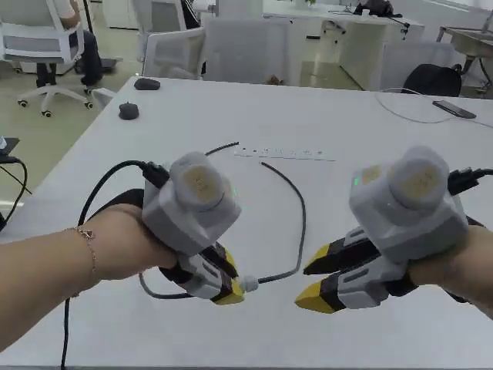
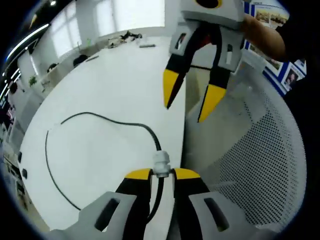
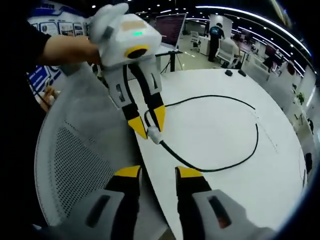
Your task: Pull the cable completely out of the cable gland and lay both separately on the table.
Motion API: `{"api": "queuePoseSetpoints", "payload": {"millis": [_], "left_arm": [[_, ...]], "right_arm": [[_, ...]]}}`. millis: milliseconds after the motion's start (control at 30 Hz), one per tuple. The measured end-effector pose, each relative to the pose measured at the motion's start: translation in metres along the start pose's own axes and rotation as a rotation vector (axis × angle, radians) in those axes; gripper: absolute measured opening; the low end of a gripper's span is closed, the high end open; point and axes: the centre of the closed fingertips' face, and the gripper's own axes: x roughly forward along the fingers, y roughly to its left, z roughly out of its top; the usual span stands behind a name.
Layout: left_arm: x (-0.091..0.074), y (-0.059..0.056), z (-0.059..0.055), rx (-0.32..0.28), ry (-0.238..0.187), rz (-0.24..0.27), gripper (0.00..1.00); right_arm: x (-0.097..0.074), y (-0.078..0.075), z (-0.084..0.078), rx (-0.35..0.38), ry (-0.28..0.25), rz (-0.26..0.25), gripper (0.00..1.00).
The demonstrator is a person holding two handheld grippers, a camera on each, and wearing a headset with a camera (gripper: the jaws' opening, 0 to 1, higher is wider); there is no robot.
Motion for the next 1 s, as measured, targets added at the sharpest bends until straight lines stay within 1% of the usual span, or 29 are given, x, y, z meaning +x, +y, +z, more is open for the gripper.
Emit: {"api": "queuePoseSetpoints", "payload": {"millis": [33,67,100,133,167,200,233,267,300,367,400,433,467,500,567,600,667,700,733,800,833,867,900,933,967,1000], "left_arm": [[-0.004,-0.003,0.002,0.011,-0.008,0.005,0.16],[-0.008,-0.006,0.004,0.018,-0.013,0.008,0.16],[-0.014,-0.01,0.006,0.029,-0.021,0.011,0.16],[-0.018,-0.015,0.008,0.041,-0.023,0.013,0.16],[-0.021,-0.017,0.008,0.057,-0.021,0.016,0.16],[-0.023,-0.019,0.009,0.07,-0.015,0.021,0.16],[-0.026,-0.022,0.01,0.092,-0.011,0.025,0.16],[-0.027,-0.024,0.01,0.103,-0.005,0.022,0.16],[-0.029,-0.027,0.01,0.121,0.001,0.02,0.16],[-0.029,-0.029,0.009,0.137,0.006,0.019,0.16],[-0.029,-0.03,0.009,0.142,0.007,0.019,0.16],[-0.029,-0.03,0.009,0.146,0.008,0.019,0.16],[-0.029,-0.031,0.008,0.152,0.01,0.017,0.16],[-0.028,-0.032,0.008,0.156,0.01,0.016,0.16],[-0.028,-0.033,0.008,0.165,0.012,0.014,0.16],[-0.028,-0.034,0.009,0.168,0.011,0.012,0.16],[-0.029,-0.036,0.01,0.177,0.014,0.008,0.17],[-0.029,-0.036,0.011,0.182,0.016,0.008,0.17],[-0.029,-0.037,0.011,0.184,0.017,0.005,0.17],[-0.028,-0.037,0.011,0.197,0.024,0.001,0.17],[-0.028,-0.037,0.01,0.196,0.025,-0.007,0.17],[-0.028,-0.038,0.009,0.181,0.027,-0.029,0.17],[-0.028,-0.038,0.008,0.167,0.028,-0.038,0.17],[-0.027,-0.036,0.007,0.153,0.029,-0.044,0.17],[-0.027,-0.036,0.007,0.143,0.028,-0.052,0.17],[-0.027,-0.038,0.006,0.11,0.02,-0.074,0.17]], "right_arm": [[0.003,0.001,0.006,-0.03,-0.002,0.02,0.27],[0.007,0.004,0.012,-0.056,0.004,0.051,0.26],[0.009,0.007,0.015,-0.082,0.016,0.08,0.26],[0.011,0.013,0.019,-0.111,0.031,0.122,0.25],[0.012,0.017,0.023,-0.127,0.035,0.146,0.24],[0.014,0.026,0.027,-0.15,0.042,0.194,0.22],[0.014,0.031,0.031,-0.156,0.032,0.227,0.21],[0.015,0.039,0.037,-0.13,0.014,0.271,0.21],[0.015,0.043,0.038,-0.107,0.022,0.296,0.22],[0.017,0.041,0.04,-0.128,0.02,0.29,0.23],[0.018,0.043,0.041,-0.137,0.021,0.308,0.24],[0.017,0.051,0.043,-0.069,0.013,0.353,0.25],[0.017,0.052,0.042,-0.045,0.021,0.363,0.25],[0.017,0.05,0.042,-0.056,0.026,0.346,0.23],[0.018,0.048,0.037,-0.084,0.062,0.321,0.23],[0.018,0.048,0.035,-0.093,0.077,0.313,0.23],[0.019,0.049,0.031,-0.083,0.094,0.315,0.17],[0.02,0.049,0.031,-0.085,0.098,0.311,0.14],[0.02,0.047,0.03,-0.096,0.1,0.295,0.13],[0.02,0.049,0.03,-0.118,0.104,0.287,0.13],[0.02,0.05,0.03,-0.128,0.105,0.282,0.13],[0.021,0.053,0.029,-0.139,0.108,0.273,0.13],[0.021,0.052,0.029,-0.175,0.109,0.254,0.13],[0.023,0.049,0.03,-0.252,0.109,0.214,0.13],[0.023,0.049,0.03,-0.29,0.109,0.198,0.12],[0.023,0.051,0.028,-0.312,0.116,0.178,0.12]]}}
